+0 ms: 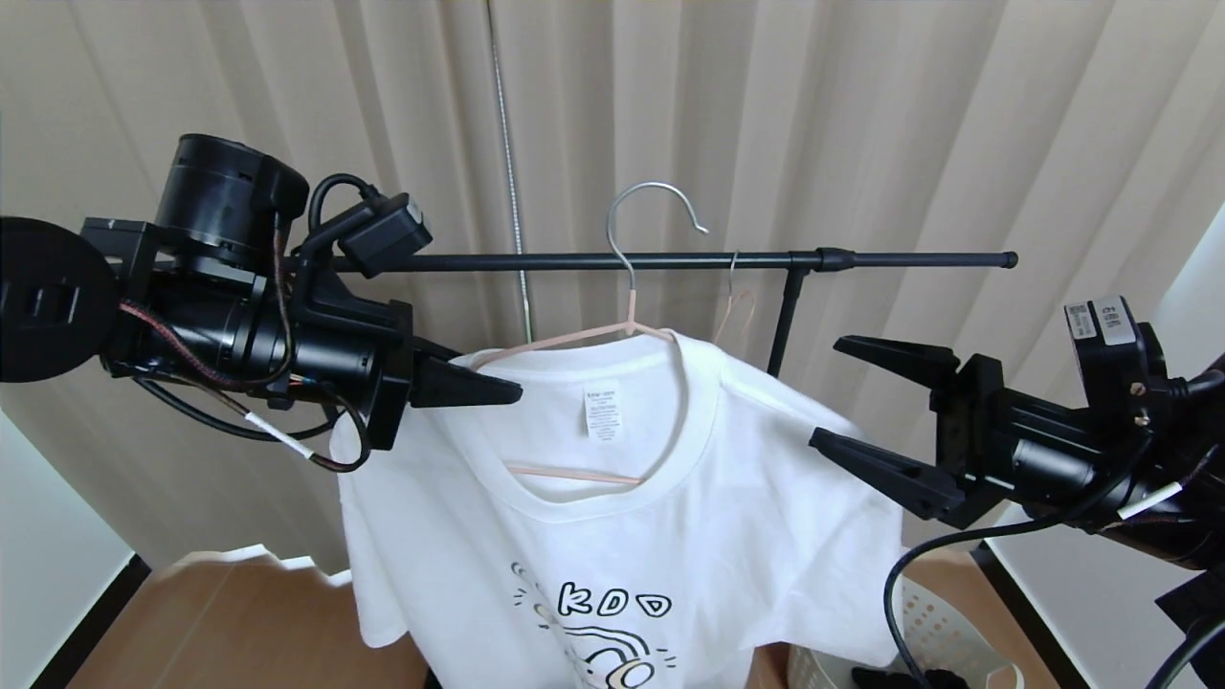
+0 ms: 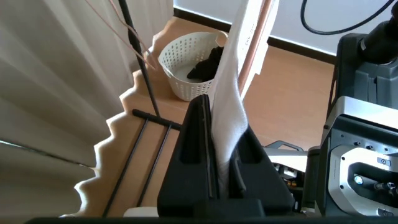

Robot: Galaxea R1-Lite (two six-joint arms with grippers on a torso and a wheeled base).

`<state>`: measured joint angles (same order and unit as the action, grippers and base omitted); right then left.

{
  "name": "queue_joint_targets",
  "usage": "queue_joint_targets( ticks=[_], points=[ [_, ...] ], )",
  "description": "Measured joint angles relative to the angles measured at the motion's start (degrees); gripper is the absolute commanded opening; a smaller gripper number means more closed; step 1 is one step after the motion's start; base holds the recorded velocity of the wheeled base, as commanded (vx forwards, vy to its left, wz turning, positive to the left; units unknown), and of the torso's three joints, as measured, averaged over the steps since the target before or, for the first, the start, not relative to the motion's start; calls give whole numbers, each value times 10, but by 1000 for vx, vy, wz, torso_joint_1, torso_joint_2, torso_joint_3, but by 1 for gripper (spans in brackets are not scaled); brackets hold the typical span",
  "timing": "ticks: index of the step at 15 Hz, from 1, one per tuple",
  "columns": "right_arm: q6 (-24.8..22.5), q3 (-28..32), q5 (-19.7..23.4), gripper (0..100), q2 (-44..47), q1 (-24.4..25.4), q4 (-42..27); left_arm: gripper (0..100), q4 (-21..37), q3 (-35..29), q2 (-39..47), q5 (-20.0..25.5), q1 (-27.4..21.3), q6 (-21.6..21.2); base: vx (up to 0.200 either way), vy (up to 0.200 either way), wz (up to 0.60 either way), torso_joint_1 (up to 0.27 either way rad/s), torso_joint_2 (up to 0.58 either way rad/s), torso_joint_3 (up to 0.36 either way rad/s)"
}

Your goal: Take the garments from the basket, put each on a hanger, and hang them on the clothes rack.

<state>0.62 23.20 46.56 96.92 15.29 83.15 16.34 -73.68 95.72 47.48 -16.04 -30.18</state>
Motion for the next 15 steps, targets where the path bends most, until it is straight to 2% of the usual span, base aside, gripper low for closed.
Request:
queue_joint_targets(
  ticks=[3,6,10,15],
  points=[
    [-2,3,1,100,28,-8,0,0,-6,31,-35,1,42,4,0,0,0,0,0,0],
    [-14,6,0,100,59,-10,1,0,-44,63,-67,1,70,26,0,0,0,0,0,0],
    [-40,20,0,100,114,-15,1,0,-98,103,-94,0,86,64,0,0,0,0,0,0],
    [-46,62,0,100,199,-44,4,0,-104,123,-109,0,90,66,0,0,0,0,0,0]
  ],
)
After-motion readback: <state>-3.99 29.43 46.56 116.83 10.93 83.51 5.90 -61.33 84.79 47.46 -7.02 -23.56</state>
